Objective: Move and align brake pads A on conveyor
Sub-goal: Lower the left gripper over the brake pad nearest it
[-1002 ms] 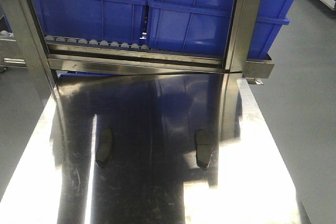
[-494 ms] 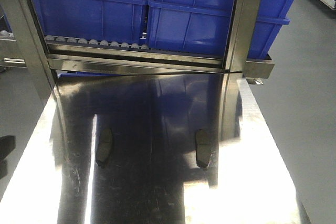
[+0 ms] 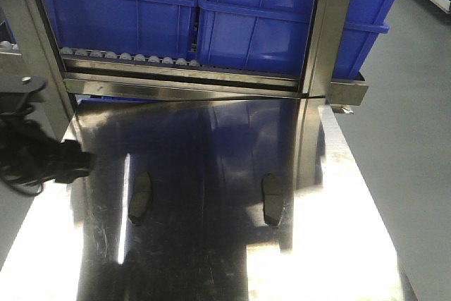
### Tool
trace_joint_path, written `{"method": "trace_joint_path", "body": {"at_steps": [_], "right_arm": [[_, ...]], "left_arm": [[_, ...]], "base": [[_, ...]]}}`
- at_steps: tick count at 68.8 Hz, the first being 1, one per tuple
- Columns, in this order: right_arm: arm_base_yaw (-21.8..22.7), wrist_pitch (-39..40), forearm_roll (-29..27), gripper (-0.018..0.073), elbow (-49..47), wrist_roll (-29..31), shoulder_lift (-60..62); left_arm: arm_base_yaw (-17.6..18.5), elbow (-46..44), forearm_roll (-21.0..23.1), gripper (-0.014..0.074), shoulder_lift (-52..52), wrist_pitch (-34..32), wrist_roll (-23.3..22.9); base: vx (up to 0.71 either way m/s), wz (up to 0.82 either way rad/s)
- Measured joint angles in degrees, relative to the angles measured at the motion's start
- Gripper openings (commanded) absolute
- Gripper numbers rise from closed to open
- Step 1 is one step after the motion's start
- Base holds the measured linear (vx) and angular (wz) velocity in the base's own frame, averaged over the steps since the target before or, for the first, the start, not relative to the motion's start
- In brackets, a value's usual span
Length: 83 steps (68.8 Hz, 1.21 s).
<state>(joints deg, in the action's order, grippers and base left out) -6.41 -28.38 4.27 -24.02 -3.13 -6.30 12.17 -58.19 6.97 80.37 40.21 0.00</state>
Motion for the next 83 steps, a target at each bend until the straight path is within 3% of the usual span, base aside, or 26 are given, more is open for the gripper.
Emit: {"method": "trace_joint_path", "body": {"at_steps": [15,30,63,83], "right_arm": [[0.00,0.00,0.00,0.0379,0.00,0.00,0.00],[0.00,0.00,0.00,0.0379,0.00,0.00,0.00],[0.00,0.00,0.00,0.0379,0.00,0.00,0.00],[0.00,0.00,0.00,0.0379,0.00,0.00,0.00]], "left_arm": [[5.73,-7.39,-2.33,0.0481,10.90,0.76,-4.86],[7.65,-11.50,-2.76,0.0481,19.90,2.36,-9.87],[8.12,-21.52,-2.93,0.0481,31.00,8.17,-12.93],[8.12,-22.91,-3.00,0.0481,33.61,9.61,-15.84]], "base": [[0.00,0.00],[0.00,0.00],[0.00,0.00],[0.00,0.00]]}}
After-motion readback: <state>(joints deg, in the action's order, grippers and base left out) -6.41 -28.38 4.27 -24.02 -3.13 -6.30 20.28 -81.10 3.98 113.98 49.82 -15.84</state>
